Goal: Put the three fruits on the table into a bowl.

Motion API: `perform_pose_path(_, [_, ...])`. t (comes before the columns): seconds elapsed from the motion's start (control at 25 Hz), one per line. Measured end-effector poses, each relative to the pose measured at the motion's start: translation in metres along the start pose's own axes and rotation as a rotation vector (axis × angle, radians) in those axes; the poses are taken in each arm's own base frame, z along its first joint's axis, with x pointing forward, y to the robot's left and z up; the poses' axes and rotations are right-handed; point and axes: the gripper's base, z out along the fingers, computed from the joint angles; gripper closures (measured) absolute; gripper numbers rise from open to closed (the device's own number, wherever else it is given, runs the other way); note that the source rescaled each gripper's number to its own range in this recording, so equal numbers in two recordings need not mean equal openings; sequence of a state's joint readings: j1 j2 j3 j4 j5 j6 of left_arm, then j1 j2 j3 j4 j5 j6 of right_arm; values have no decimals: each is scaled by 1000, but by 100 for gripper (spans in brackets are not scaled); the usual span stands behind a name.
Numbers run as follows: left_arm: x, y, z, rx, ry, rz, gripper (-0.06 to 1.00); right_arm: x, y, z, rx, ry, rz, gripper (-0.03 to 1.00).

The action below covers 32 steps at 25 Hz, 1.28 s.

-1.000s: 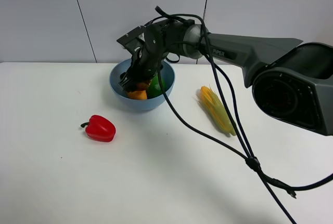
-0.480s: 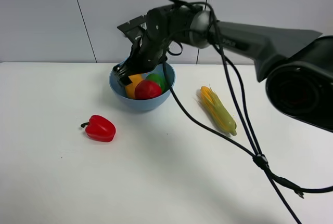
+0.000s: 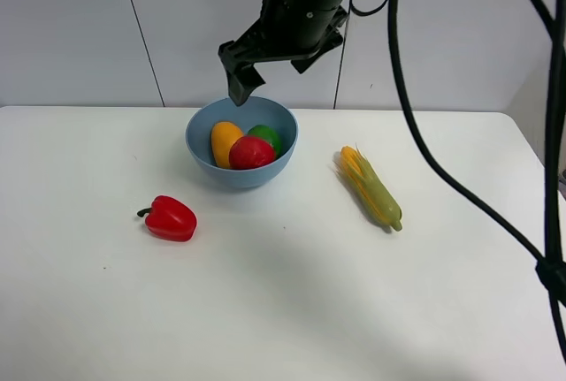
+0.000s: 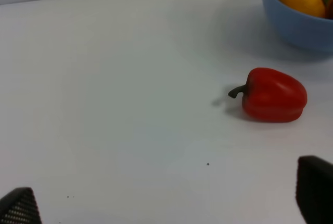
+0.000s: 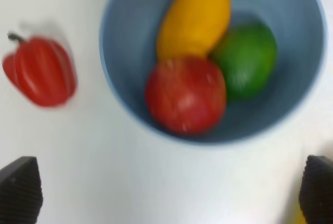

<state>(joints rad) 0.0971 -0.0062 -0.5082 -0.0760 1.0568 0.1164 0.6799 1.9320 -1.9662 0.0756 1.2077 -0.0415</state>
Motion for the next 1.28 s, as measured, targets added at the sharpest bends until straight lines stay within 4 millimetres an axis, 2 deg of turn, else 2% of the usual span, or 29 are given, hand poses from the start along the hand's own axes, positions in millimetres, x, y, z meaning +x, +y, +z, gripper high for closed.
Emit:
perform_pose_path(0.24, [0, 0, 0, 0, 0, 0, -5, 10, -10, -37, 62, -49, 51, -3])
perform_pose_path(0.4, [0, 0, 0, 0, 0, 0, -5, 33, -26, -58, 83, -44, 147, -3])
perform_pose_path(0.64, [0, 0, 0, 0, 0, 0, -5, 93, -68, -80, 151, 23, 308, -3])
perform_pose_path(0.84, [0, 0, 0, 0, 0, 0, -5, 150, -106, -124, 252, -21, 467, -3])
perform_pose_path(1.0, [0, 0, 0, 0, 0, 0, -5, 194, -122, -163, 363, -84, 576, -3])
perform_pose_path(1.16, [0, 0, 0, 0, 0, 0, -5, 232, -114, -197, 487, -159, 644, -3])
perform_pose_path(1.28, [0, 0, 0, 0, 0, 0, -5, 255, -93, -217, 554, -226, 645, -3])
